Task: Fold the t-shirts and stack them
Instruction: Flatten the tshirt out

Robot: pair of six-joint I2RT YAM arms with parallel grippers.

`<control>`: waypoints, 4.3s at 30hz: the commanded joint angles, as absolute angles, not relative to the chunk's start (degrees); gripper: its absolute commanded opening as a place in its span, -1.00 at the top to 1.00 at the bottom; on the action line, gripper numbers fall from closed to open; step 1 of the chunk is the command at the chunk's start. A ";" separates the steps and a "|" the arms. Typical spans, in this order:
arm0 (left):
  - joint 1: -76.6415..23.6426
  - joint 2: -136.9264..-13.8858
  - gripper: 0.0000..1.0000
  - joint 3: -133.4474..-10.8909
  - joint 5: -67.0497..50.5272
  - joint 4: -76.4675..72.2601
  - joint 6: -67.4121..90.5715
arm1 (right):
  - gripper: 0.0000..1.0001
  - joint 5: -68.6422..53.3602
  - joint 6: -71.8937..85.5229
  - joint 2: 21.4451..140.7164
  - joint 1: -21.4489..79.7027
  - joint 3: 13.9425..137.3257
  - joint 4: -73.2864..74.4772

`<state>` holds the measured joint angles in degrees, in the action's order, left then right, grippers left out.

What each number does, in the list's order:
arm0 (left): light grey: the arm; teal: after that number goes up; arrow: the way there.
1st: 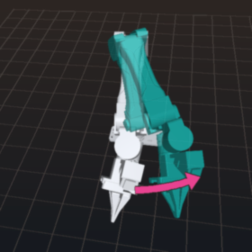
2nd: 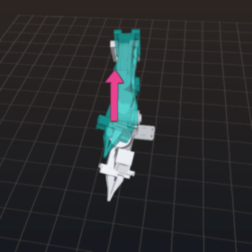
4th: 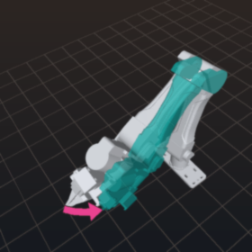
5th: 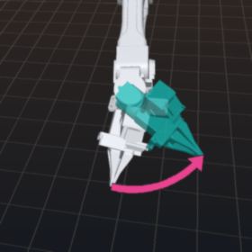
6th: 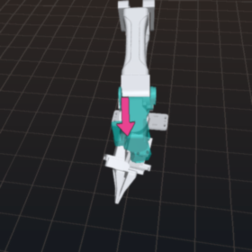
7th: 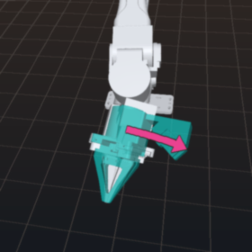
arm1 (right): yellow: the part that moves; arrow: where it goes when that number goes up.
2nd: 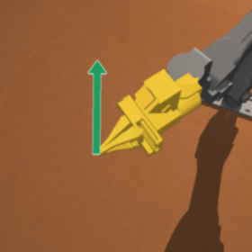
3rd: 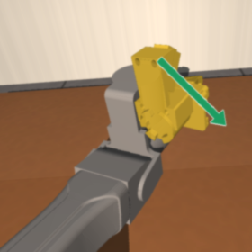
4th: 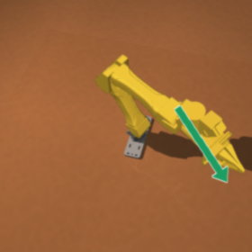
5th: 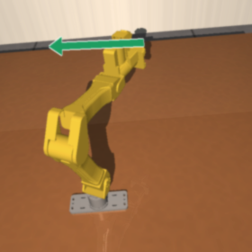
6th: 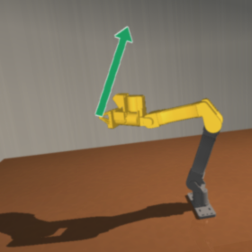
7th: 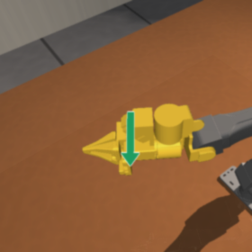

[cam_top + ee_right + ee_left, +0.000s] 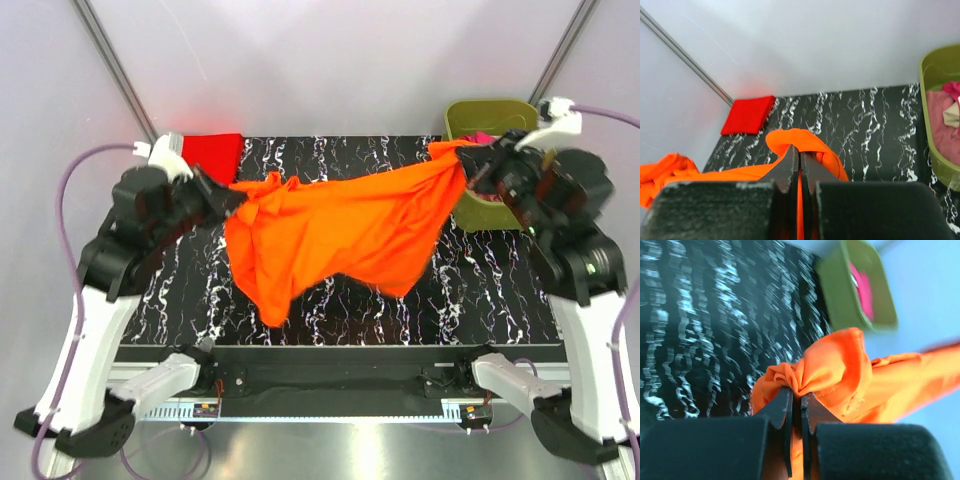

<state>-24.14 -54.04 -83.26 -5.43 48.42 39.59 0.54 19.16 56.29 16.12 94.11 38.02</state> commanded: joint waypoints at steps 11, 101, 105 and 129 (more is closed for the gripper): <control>-16.44 -81.74 1.00 -112.42 -12.91 41.84 39.12 | 1.00 -4.30 17.75 66.02 15.82 99.15 34.98; -22.68 -88.87 1.00 -55.54 -8.61 18.62 75.07 | -0.47 -21.46 20.66 75.85 22.75 55.01 52.82; -22.68 -85.53 1.00 -52.31 -10.54 21.18 72.16 | -0.47 -22.14 16.36 77.60 26.09 57.48 53.88; -20.30 -76.47 1.00 -44.47 -17.58 19.86 68.38 | -0.18 -22.85 15.38 87.10 32.43 58.27 52.03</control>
<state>-20.84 -78.67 -45.19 -15.27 21.63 69.36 -22.98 14.76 87.26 31.11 59.09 51.55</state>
